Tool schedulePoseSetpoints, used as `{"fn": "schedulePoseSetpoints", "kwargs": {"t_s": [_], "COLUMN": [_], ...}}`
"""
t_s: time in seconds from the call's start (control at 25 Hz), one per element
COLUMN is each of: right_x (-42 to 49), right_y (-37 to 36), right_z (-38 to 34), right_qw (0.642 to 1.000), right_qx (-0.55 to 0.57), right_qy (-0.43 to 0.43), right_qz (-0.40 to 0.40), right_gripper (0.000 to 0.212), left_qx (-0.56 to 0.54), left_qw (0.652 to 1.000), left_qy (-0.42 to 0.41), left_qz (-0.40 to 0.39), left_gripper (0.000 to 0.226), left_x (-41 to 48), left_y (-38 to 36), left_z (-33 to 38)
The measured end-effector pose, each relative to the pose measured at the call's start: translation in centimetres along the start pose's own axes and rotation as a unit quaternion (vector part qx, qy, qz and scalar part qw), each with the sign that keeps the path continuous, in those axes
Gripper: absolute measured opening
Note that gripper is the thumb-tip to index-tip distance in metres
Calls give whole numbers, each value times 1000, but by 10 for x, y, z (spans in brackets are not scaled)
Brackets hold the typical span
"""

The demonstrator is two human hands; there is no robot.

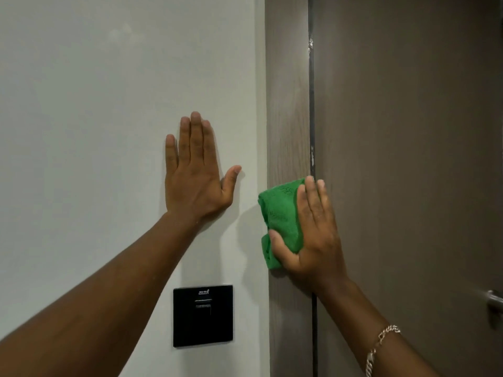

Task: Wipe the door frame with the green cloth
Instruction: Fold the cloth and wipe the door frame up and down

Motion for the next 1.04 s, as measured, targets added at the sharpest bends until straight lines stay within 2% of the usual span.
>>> {"fn": "schedulePoseSetpoints", "kwargs": {"t_s": [0.12, 0.24, 0.36, 0.52, 0.6, 0.68, 0.76, 0.84, 0.92, 0.96, 1.04], "right_x": [40, 19, -43, -41, -38, -67, -110, -132, -134, -133, -138], "right_y": [-7, -10, 0, -5, -9, -11, -6, 2, 8, 10, 17], "right_z": [-8, -15, -10, -11, -21, -26, -26, -24, -29, -32, -41], "right_qw": [995, 998, 998, 985, 990, 991, 984, 982, 976, 970, 961], "right_qx": [13, -19, 12, 64, 13, -42, -40, -8, 38, 65, 107], "right_qy": [-95, -58, -34, -150, -123, -37, 2, -40, -113, -140, -166], "right_qz": [35, 5, -54, -60, -68, -121, -171, -185, -184, -187, -193], "right_gripper": [84, 84, 85, 86, 83, 81, 82, 84, 85, 86, 83], "left_qx": [-2, -4, -1, -8, -15, -22, -96, -267, -416, -468, -549], "left_qw": [1000, 1000, 1000, 997, 993, 986, 972, 931, 863, 821, 709], "left_qy": [2, -3, -6, -6, -15, -31, -29, 29, 124, 178, 290], "left_qz": [-1, -5, -17, -72, -113, -165, -214, -247, -259, -273, -335], "left_gripper": [89, 87, 85, 88, 91, 91, 86, 77, 61, 52, 41], "left_x": [-3, -7, -19, -39, -48, -68, -99, -140, -183, -202, -229], "left_y": [-3, -5, -7, -4, 0, 5, 10, 21, 33, 34, 30], "left_z": [2, -1, -1, 4, 4, 7, 14, 28, 48, 58, 73]}}
Point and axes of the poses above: each hand's wrist, its own x-axis towards the middle knuckle, its own y-axis out of the back of the hand, z = x × y, the point moved 4 cm from there along x, towards the middle knuckle, and after that the axes turned 5 degrees about y, right-handed, at the moved point
